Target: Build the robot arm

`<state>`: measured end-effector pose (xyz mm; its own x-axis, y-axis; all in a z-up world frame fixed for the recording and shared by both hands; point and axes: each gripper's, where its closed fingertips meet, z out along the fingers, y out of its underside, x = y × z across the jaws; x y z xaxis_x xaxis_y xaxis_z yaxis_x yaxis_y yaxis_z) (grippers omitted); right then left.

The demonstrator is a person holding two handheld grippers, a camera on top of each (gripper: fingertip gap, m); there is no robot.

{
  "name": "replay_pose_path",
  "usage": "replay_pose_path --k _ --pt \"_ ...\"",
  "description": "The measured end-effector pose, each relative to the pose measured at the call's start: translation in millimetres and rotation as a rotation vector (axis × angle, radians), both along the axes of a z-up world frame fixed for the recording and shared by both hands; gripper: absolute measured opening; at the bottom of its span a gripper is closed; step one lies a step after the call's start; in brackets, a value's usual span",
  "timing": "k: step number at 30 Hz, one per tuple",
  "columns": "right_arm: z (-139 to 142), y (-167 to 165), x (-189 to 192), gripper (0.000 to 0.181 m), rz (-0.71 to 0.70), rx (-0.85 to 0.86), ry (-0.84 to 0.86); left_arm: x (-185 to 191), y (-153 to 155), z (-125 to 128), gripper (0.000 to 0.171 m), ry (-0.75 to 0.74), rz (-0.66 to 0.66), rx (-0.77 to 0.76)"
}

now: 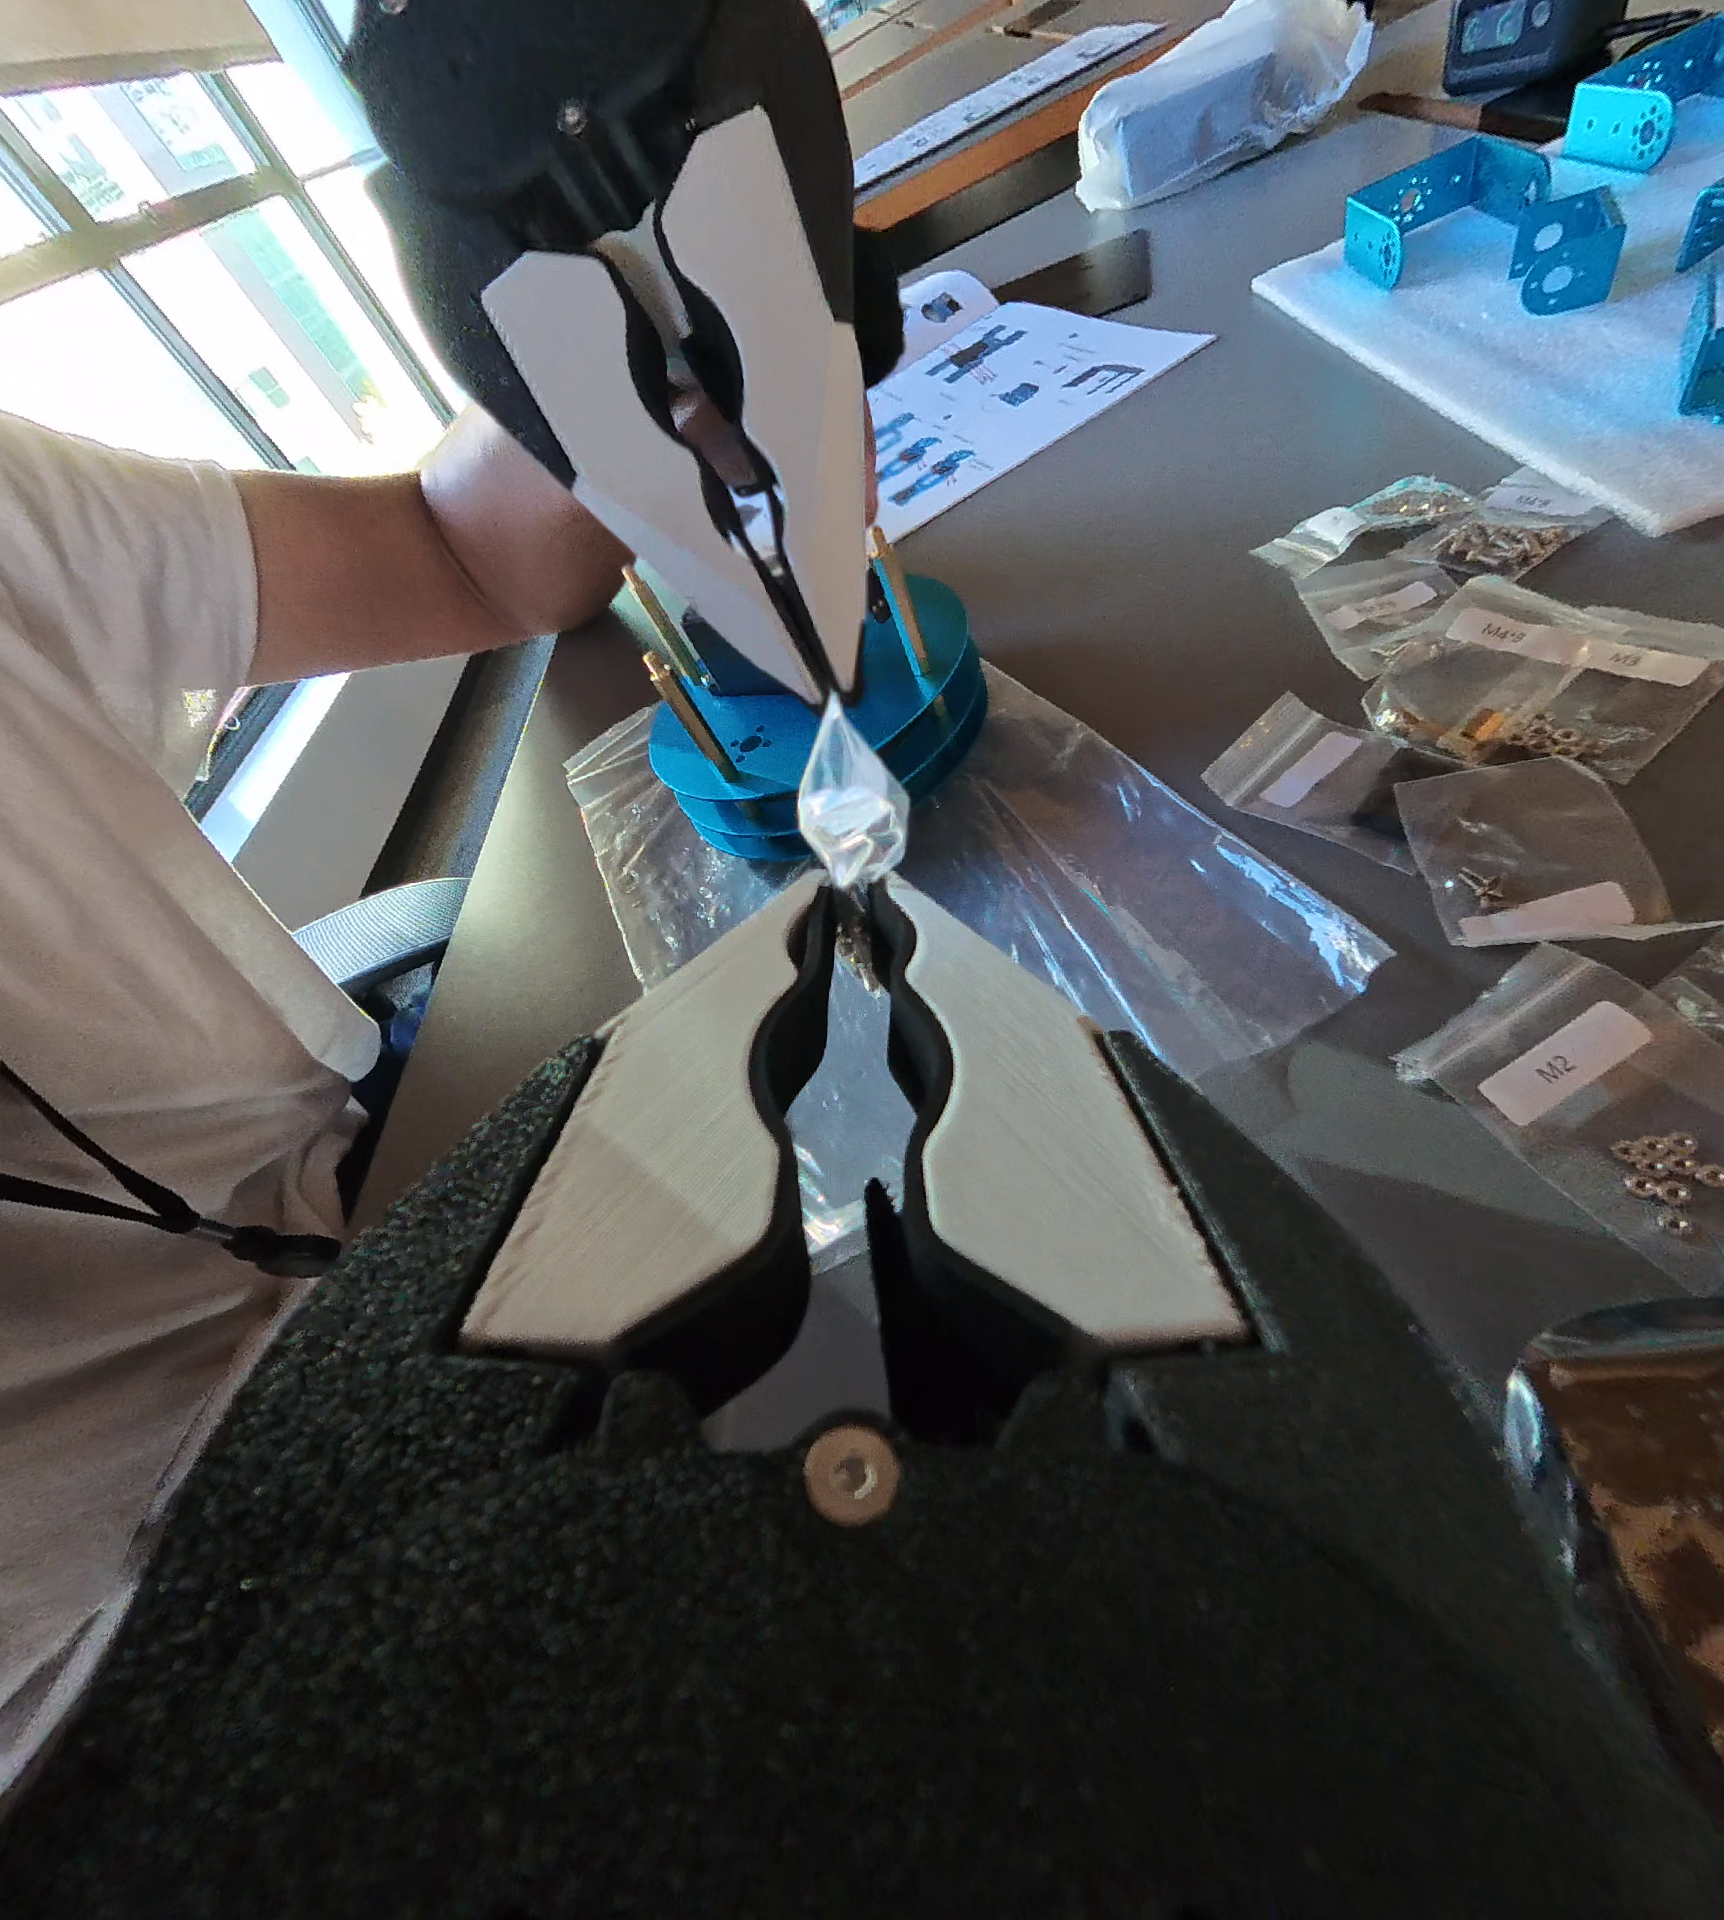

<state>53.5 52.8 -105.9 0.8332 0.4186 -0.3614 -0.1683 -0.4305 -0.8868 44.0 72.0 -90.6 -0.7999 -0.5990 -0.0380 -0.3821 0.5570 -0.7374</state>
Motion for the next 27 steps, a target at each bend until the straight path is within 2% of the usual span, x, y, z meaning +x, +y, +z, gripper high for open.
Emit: replay_pose_path --k 10,14,17,27 --pt "3 0 6 0.004 -0.021 0.016 0.008 -5 -5 -12 0.000 0.029 -0.024 0.005" --pt "2 0 6 0.004 -0.017 0.012 0.010 0 0 -6 0.000 0.023 0.005 -0.023" --pt "-2 0 8 0.004 -0.022 -0.004 0.006 1 0 -13 0.000 0.014 0.004 0.019" --pt "-15 1 3 0.005 -0.019 -0.073 -0.046 2 -1 -8 0.000 0.019 0.008 -0.005"
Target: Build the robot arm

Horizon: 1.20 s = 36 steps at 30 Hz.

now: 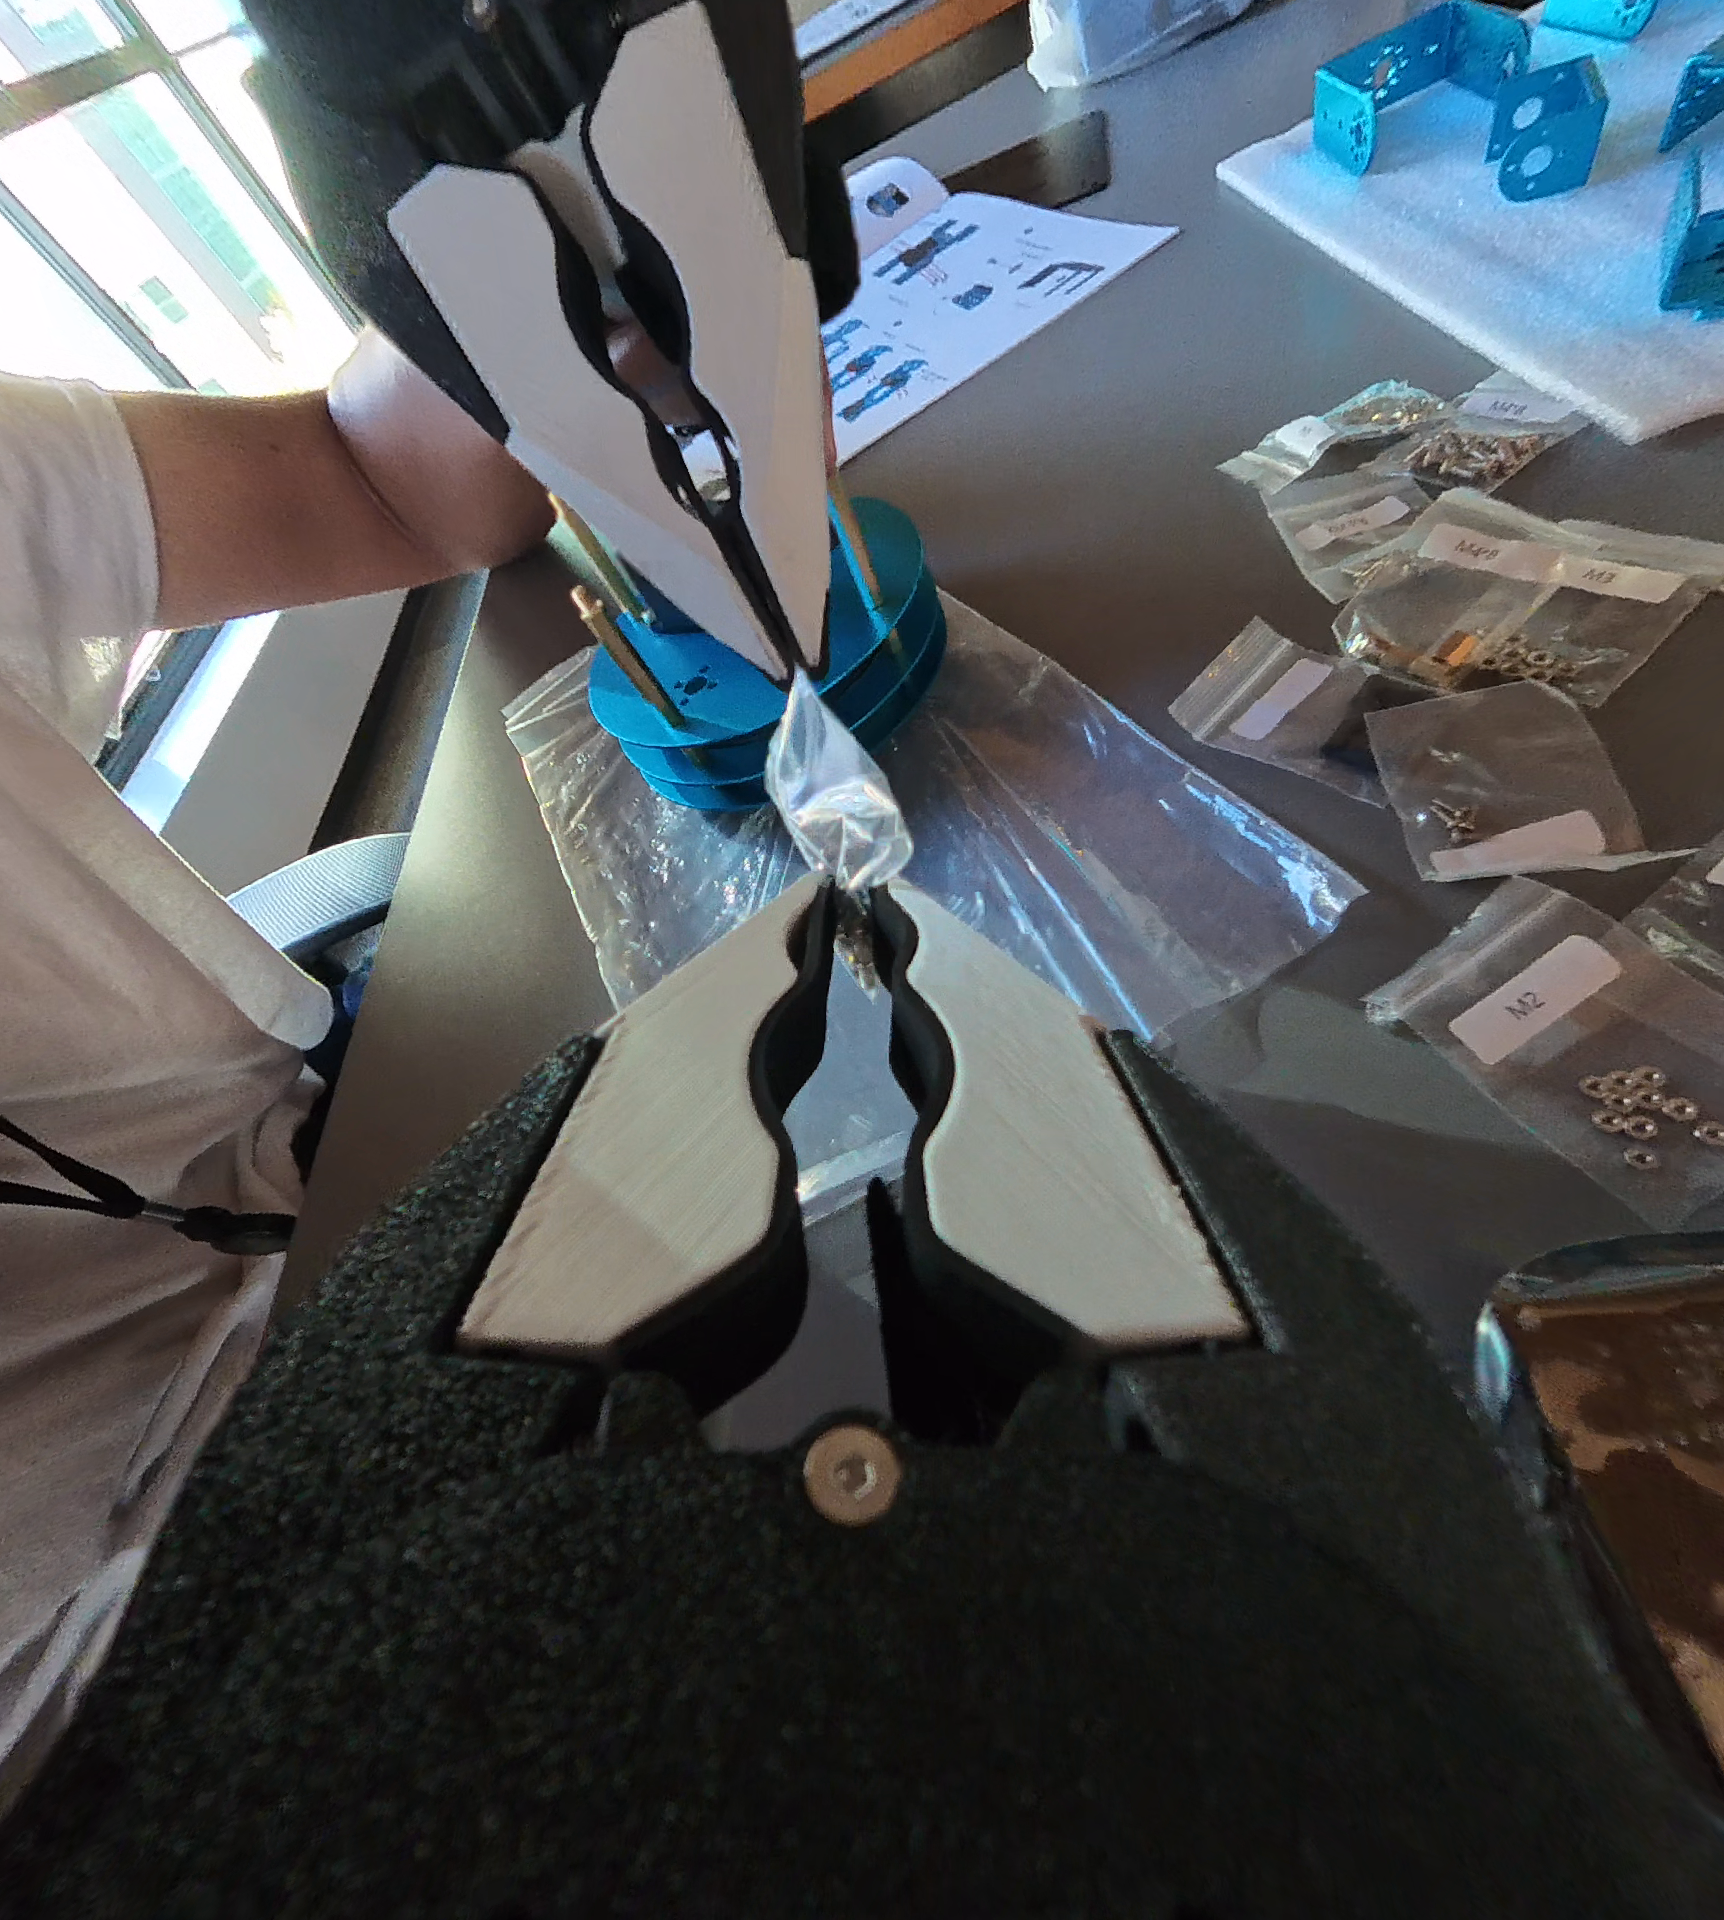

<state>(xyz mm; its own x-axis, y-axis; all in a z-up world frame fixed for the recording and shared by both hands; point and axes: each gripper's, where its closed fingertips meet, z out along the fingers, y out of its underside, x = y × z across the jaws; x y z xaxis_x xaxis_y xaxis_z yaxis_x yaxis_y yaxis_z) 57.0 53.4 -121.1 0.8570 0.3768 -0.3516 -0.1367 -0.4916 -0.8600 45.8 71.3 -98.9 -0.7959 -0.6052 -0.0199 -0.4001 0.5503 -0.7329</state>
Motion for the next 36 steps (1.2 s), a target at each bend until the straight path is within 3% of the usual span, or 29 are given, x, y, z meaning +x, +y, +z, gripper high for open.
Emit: replay_pose_path --k 6,11,13,15,18,23,25,29,33,36 --pt "-5 2 -1 0.023 -0.016 -0.017 -0.070 1 4 4 0.000 0.026 0.022 -0.016" --pt "-9 8 13 0.045 -0.125 0.001 -0.286 5 12 6 0.000 0.072 0.088 -0.048" --pt "-9 8 17 0.045 -0.163 -0.010 -0.361 7 19 6 0.000 0.091 0.121 -0.053" --pt "-9 5 6 0.042 -0.125 -0.018 -0.412 9 27 7 0.000 0.103 0.146 -0.061" --pt "-17 -4 -32 0.029 0.059 -0.039 -0.423 11 33 9 0.000 0.128 0.162 -0.091" --pt "-42 8 -58 0.029 0.148 -0.125 -0.486 10 34 4 0.000 0.174 0.159 -0.124" --pt "-33 17 -51 0.030 0.094 -0.076 -0.530 9 33 4 0.000 0.183 0.153 -0.134" --pt "0 37 -25 0.050 -0.107 0.016 -0.434 7 28 10 0.000 0.208 0.142 -0.195" --pt "24 40 -10 0.067 -0.240 0.177 -0.731 5 27 10 0.000 0.231 0.139 -0.210" --pt "17 42 -11 0.080 -0.200 0.186 -1.009 -2 21 11 0.000 0.284 0.098 -0.259"
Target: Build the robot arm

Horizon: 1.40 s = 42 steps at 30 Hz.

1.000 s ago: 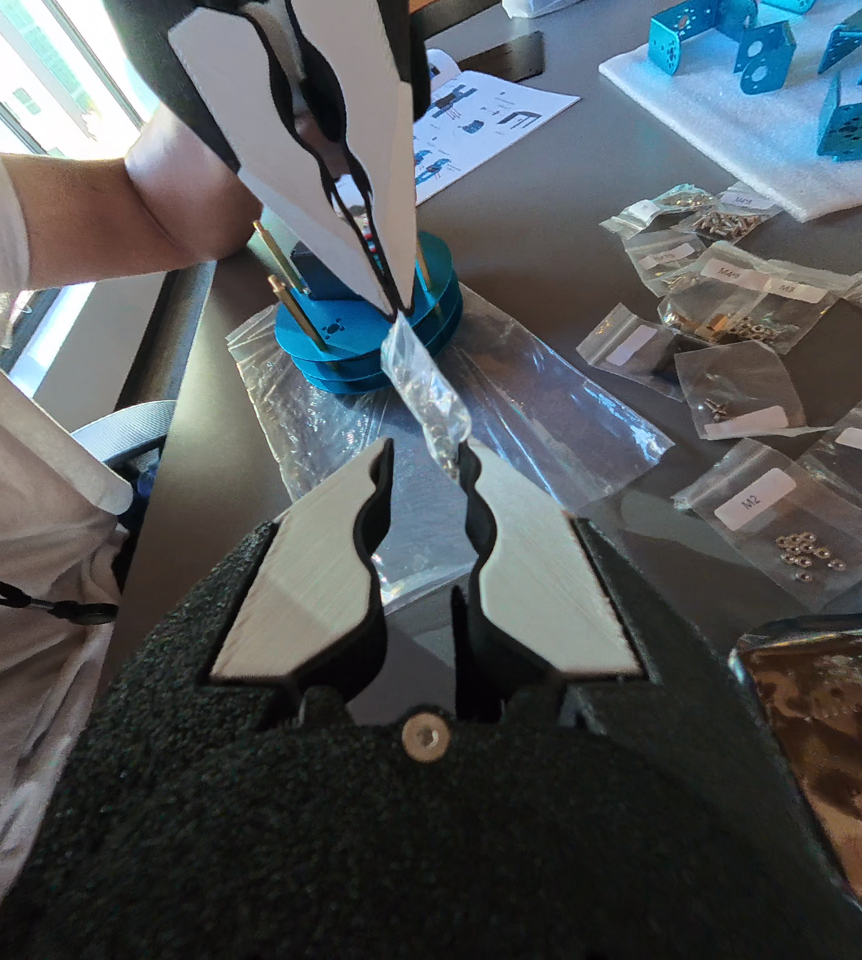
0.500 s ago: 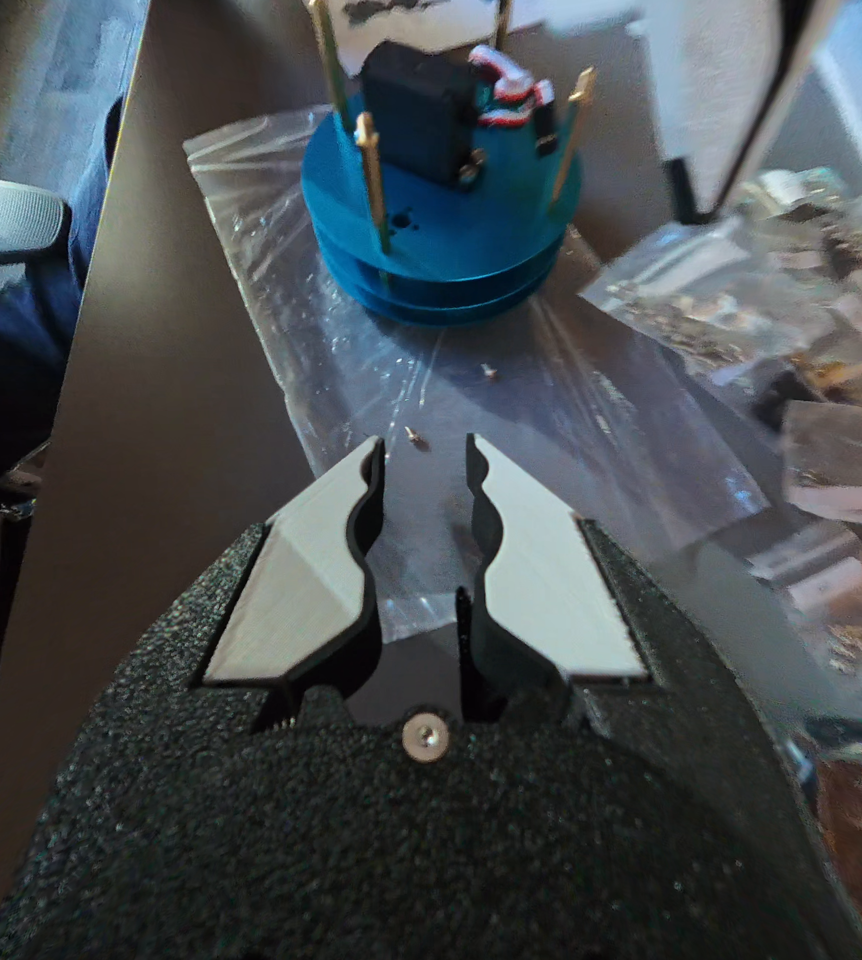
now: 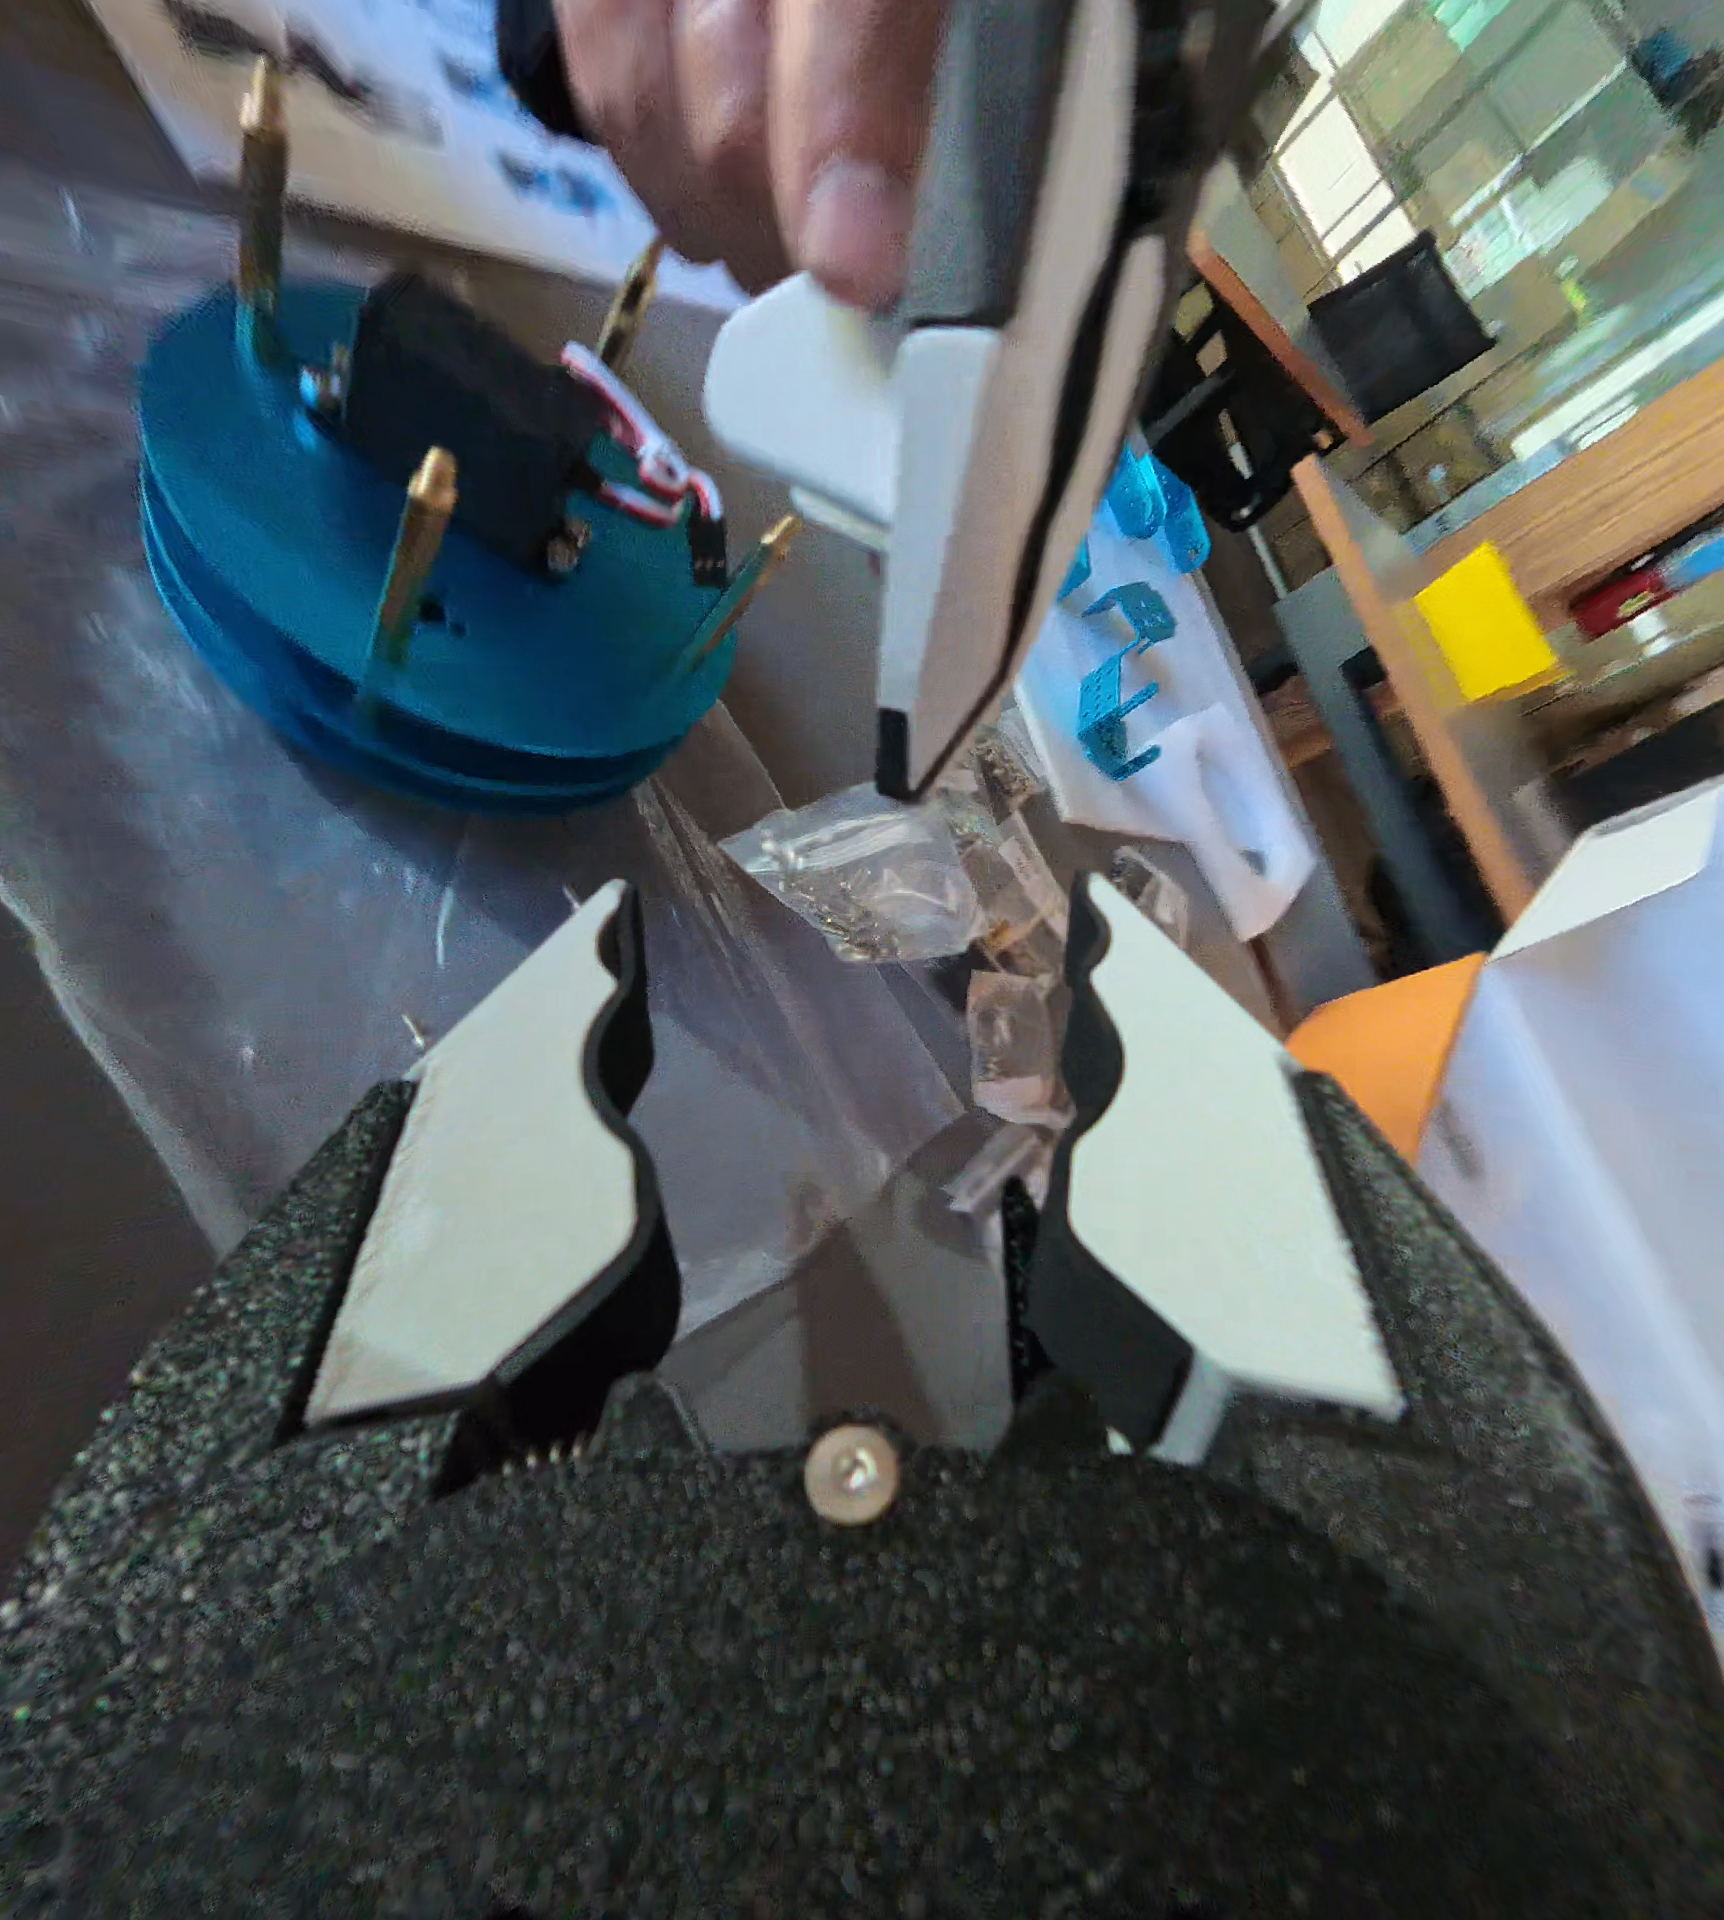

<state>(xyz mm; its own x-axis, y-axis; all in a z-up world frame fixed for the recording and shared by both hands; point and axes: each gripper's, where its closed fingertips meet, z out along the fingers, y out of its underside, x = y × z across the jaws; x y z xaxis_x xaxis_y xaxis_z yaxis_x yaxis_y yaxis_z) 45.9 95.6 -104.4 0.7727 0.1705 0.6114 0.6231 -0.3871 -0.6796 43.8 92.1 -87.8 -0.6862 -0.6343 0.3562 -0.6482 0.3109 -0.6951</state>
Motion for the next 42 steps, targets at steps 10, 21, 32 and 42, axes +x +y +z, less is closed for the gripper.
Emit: replay_pose_path --k 10,21,32,42 --pt "-12 5 -4 0.033 0.030 -0.021 -0.101 -11 -13 3 0.000 0.061 -0.054 -0.083" --pt "-17 1 -10 0.015 0.093 -0.039 0.402 -1 -9 2 0.013 0.023 -0.011 -0.069" --pt "1 -12 -30 0.014 0.232 -0.071 0.795 -58 4 62 0.032 -0.413 0.081 -0.003" --pt "12 -28 -126 0.014 0.541 -0.198 0.799 -123 -38 20 0.054 -0.495 0.274 -0.095"
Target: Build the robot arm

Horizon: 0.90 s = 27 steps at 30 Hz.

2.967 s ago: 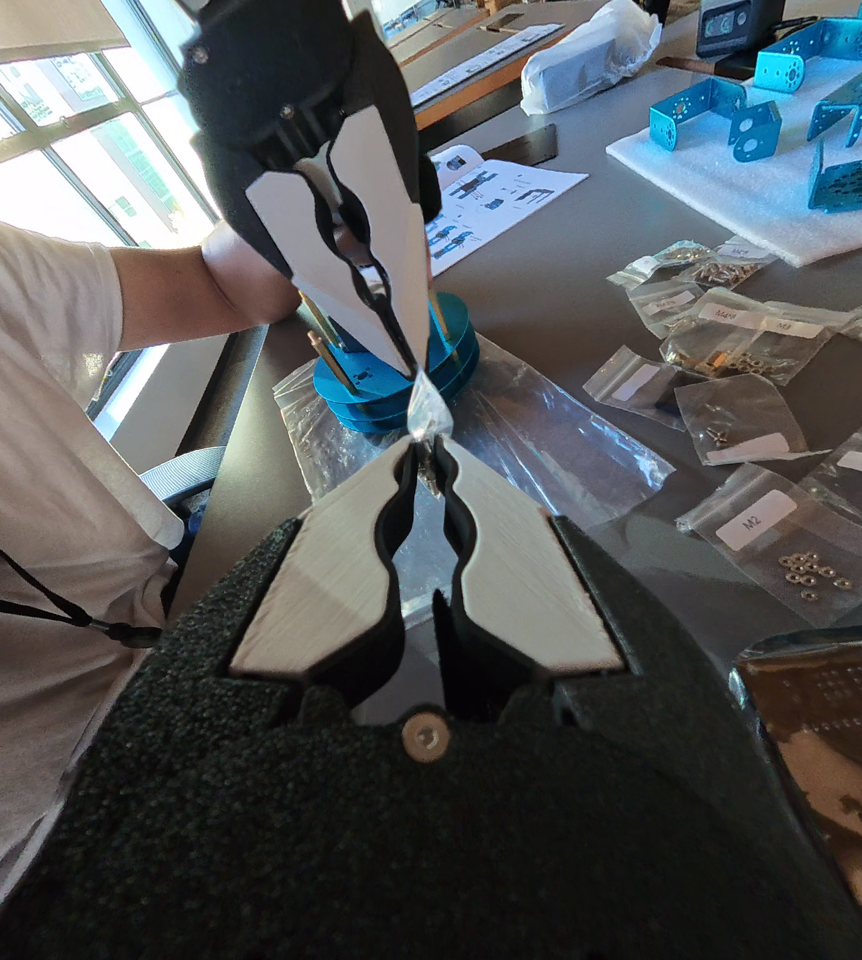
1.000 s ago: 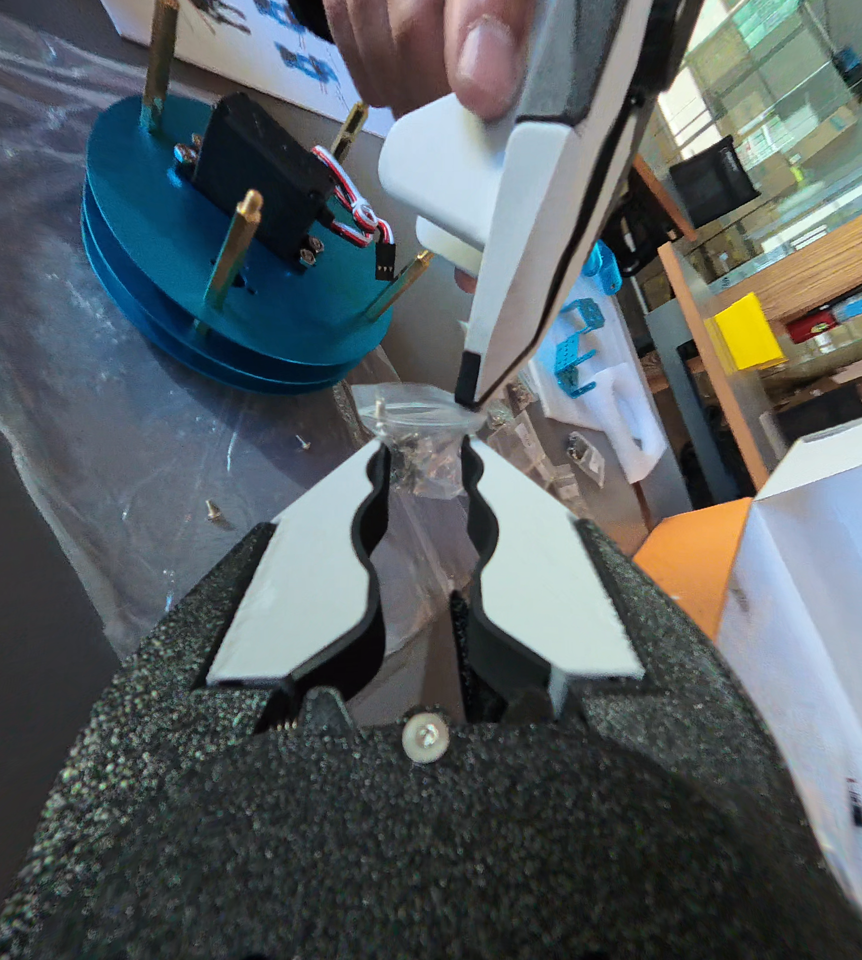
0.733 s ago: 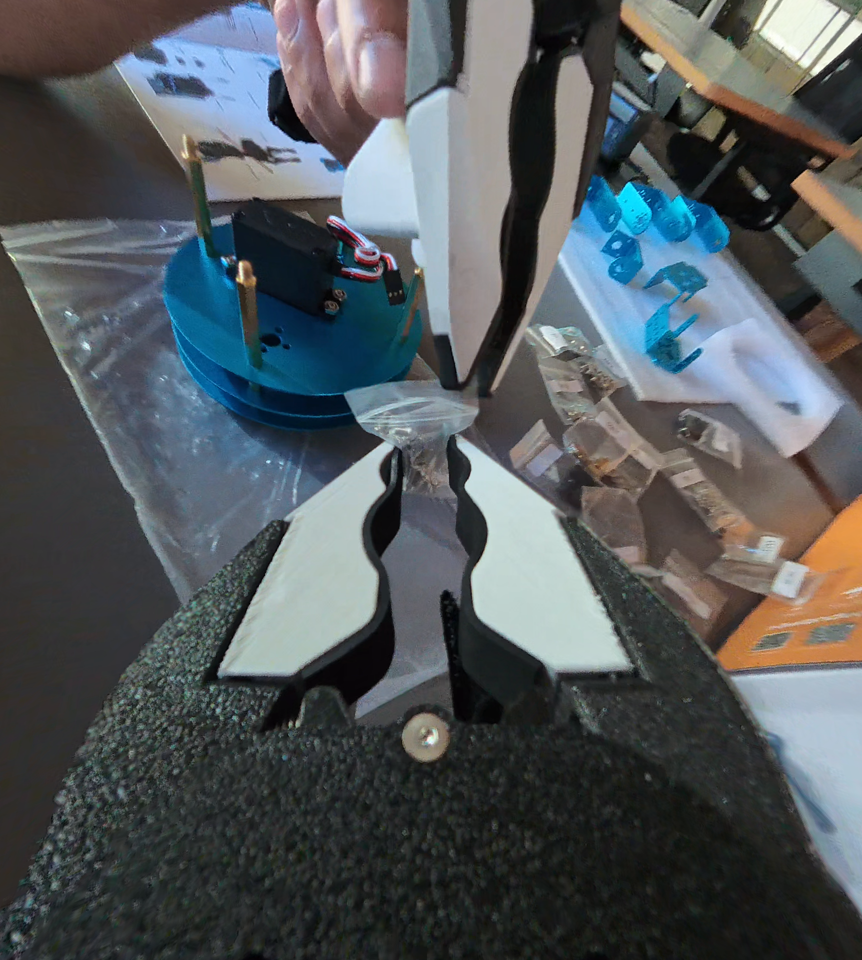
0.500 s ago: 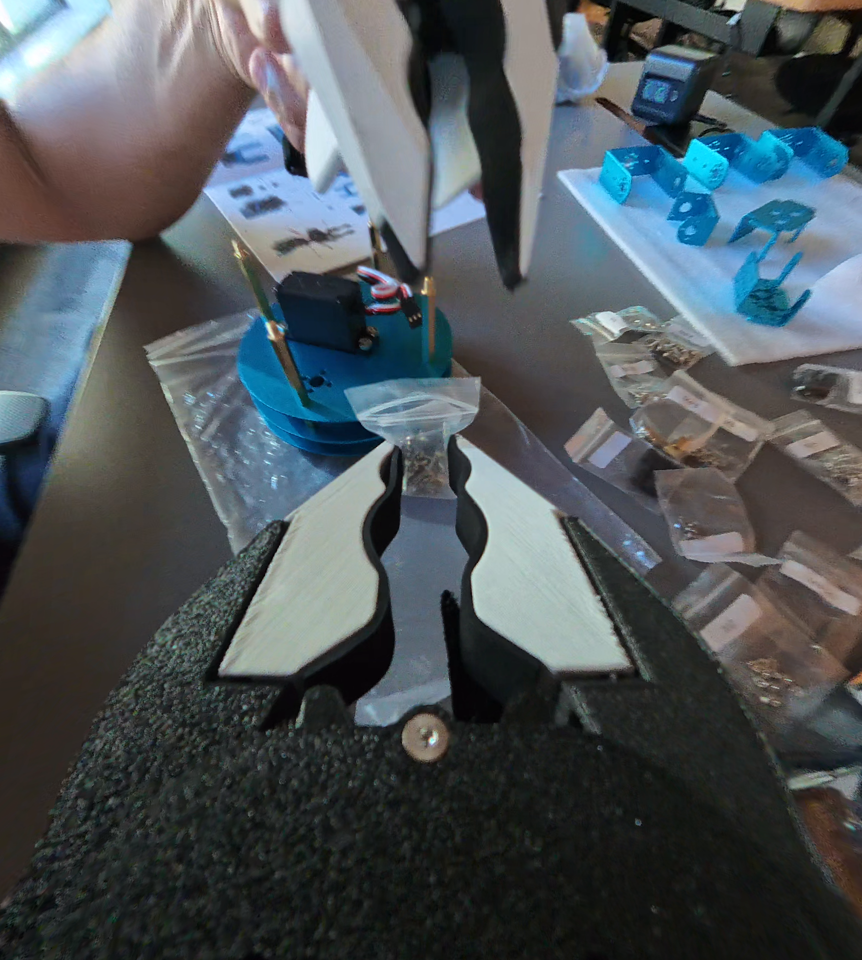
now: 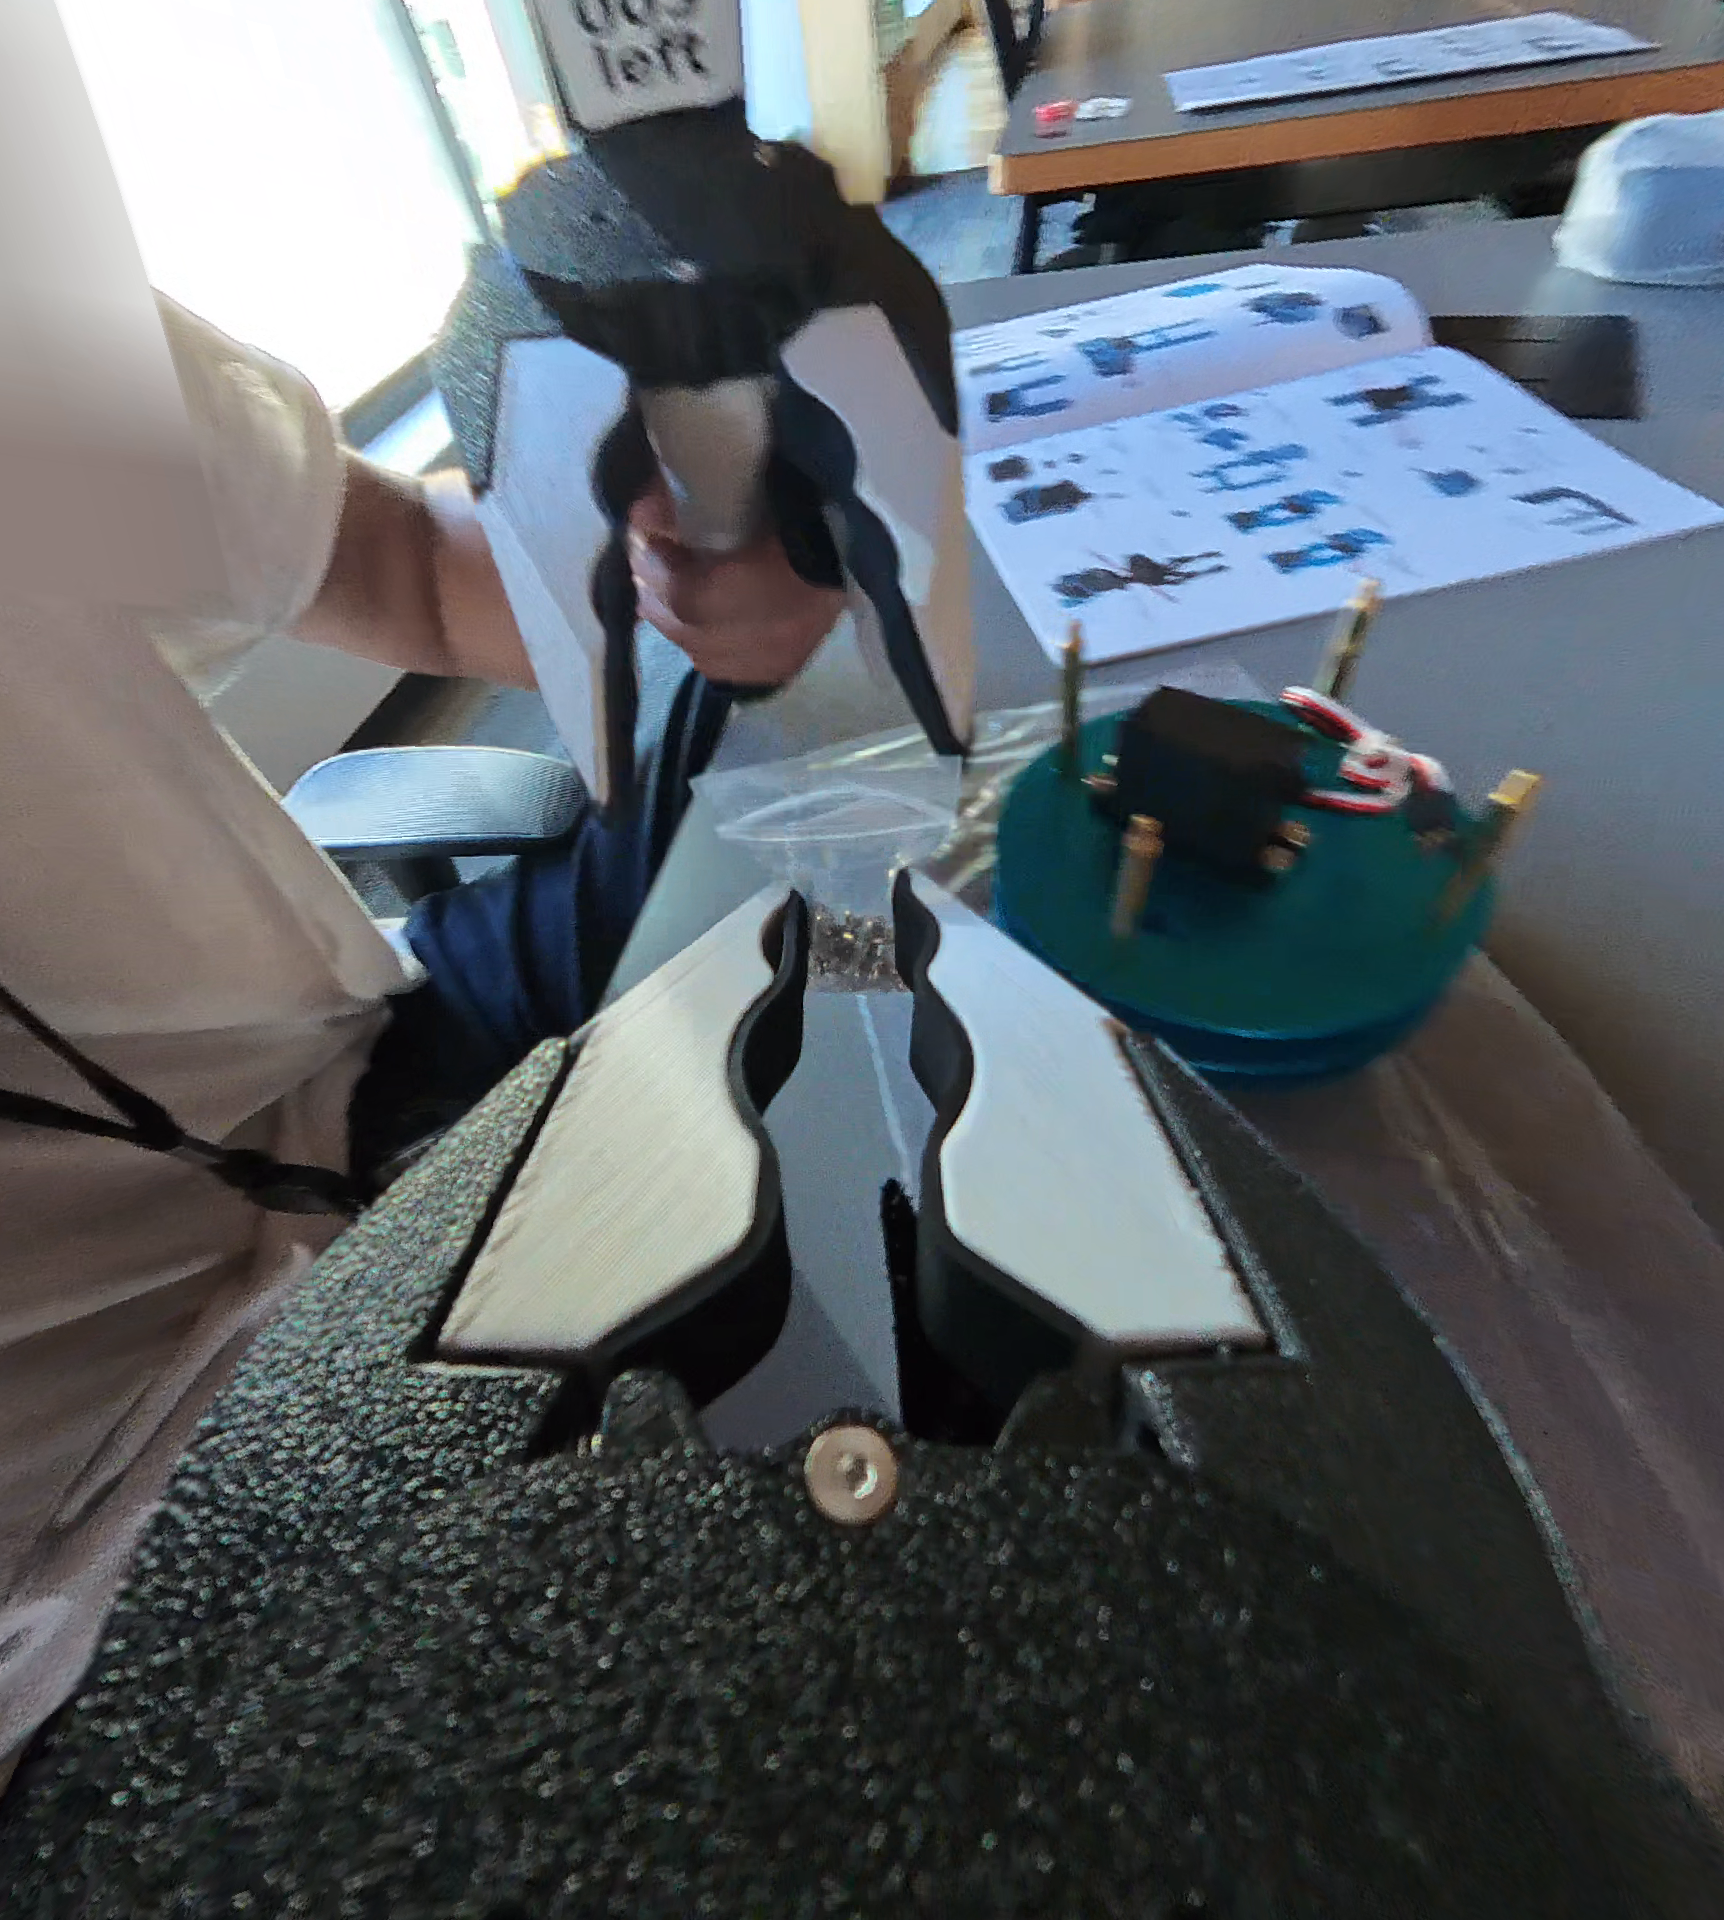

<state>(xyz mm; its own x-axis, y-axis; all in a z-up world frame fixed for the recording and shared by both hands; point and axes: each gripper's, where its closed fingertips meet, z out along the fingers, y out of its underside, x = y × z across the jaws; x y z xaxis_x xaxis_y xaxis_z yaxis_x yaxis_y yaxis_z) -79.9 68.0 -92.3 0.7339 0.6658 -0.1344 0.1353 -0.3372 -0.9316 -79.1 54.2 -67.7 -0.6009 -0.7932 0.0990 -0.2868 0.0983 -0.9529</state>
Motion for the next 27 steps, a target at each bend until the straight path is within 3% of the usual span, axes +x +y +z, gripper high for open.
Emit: replay_pose_path --k 5,8,11,14,17,23,27 --pt "-2 -3 -25 0.014 0.068 -0.003 0.043 -5 -13 -2 0.054 -0.043 -0.030 -0.132" --pt "-5 -4 -28 0.014 0.091 -0.027 0.078 -7 -12 -4 0.039 -0.067 -0.034 -0.169" --pt "-6 -3 -29 0.014 0.096 -0.037 0.098 -7 -10 -5 0.037 -0.090 -0.040 -0.176" --pt "-11 0 -26 0.016 0.081 -0.057 0.092 -6 -7 -7 0.023 -0.107 -0.034 -0.157" --pt "-13 2 -22 0.016 0.066 -0.070 0.090 -5 -3 -11 0.023 -0.095 -0.023 -0.132" --pt "-23 7 -4 0.034 -0.015 -0.107 0.008 -2 7 -17 0.024 -0.105 0.022 -0.049" --pt "-30 7 34 0.033 -0.109 -0.113 -0.107 0 15 -30 0.024 -0.070 0.059 0.019"
